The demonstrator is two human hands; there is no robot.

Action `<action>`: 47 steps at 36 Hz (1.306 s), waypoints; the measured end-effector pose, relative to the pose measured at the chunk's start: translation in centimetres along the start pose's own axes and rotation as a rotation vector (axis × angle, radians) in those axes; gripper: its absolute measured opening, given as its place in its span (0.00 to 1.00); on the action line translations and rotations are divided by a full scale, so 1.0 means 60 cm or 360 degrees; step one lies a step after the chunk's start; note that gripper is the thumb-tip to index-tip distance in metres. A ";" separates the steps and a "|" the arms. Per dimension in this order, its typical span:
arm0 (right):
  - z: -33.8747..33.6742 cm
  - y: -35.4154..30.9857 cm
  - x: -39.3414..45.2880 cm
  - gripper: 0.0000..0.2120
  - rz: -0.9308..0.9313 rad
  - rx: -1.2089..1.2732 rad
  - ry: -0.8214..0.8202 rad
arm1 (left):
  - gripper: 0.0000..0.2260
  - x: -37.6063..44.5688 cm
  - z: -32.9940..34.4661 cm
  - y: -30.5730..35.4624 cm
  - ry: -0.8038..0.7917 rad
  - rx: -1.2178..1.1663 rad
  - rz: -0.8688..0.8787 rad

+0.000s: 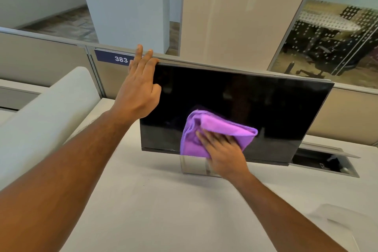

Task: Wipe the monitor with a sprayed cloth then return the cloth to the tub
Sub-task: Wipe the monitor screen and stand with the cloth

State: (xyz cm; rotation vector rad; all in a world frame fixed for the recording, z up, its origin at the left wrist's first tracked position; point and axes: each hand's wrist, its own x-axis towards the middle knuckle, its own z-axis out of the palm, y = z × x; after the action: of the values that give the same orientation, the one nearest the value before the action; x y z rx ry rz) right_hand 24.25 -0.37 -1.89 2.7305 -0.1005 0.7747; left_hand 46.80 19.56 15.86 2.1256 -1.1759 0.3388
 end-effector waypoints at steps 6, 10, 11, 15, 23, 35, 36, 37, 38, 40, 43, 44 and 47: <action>-0.042 0.021 0.118 0.30 0.0266 0.0025 0.0279 | 0.31 0.004 0.003 0.003 0.0005 -0.0002 -0.0020; -0.034 -0.032 0.166 0.32 0.0195 0.0070 0.0221 | 0.31 0.007 0.002 0.002 -0.0009 0.0009 -0.0020; -0.028 -0.046 0.169 0.34 0.0129 0.0070 0.0166 | 0.31 0.008 0.001 0.001 -0.0012 0.0012 -0.0018; 0.004 -0.099 0.152 0.39 -0.0179 0.0020 -0.0146 | 0.31 0.006 0.001 0.000 -0.0020 0.0002 -0.0020; 0.034 -0.116 0.055 0.37 -0.0334 0.0065 -0.0342 | 0.31 0.001 -0.004 -0.001 -0.0026 -0.0003 0.0002; -0.021 -0.020 0.099 0.32 0.0321 0.0015 0.0184 | 0.31 0.009 0.000 -0.001 -0.0018 0.0014 -0.0006; -0.024 -0.026 0.119 0.32 0.0334 0.0037 0.0195 | 0.31 0.010 0.000 -0.001 -0.0020 0.0016 -0.0012; -0.025 -0.035 0.136 0.33 0.0336 0.0059 0.0197 | 0.31 0.011 0.000 -0.002 -0.0024 0.0018 -0.0017; -0.024 -0.046 0.149 0.34 0.0328 0.0078 0.0195 | 0.31 0.012 0.000 -0.003 -0.0028 0.0019 -0.0021; -0.020 -0.069 0.170 0.35 0.0275 0.0105 0.0180 | 0.31 0.014 -0.001 -0.004 -0.0037 0.0026 -0.0022; -0.008 -0.101 0.185 0.35 0.0091 0.0083 0.0087 | 0.31 0.015 0.001 -0.007 -0.0032 0.0024 -0.0012; -0.002 -0.111 0.185 0.35 0.0012 0.0064 0.0027 | 0.31 0.014 0.002 -0.008 -0.0025 0.0021 -0.0007; 0.017 -0.139 0.171 0.35 -0.0223 0.0010 -0.0136 | 0.31 0.011 0.006 -0.009 0.0001 0.0005 0.0004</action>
State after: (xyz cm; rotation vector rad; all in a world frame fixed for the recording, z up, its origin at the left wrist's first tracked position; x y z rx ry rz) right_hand 34.75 7.39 0.44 2.7416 0.0746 0.6212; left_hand 47.57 19.11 15.69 2.1270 -1.1785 0.3428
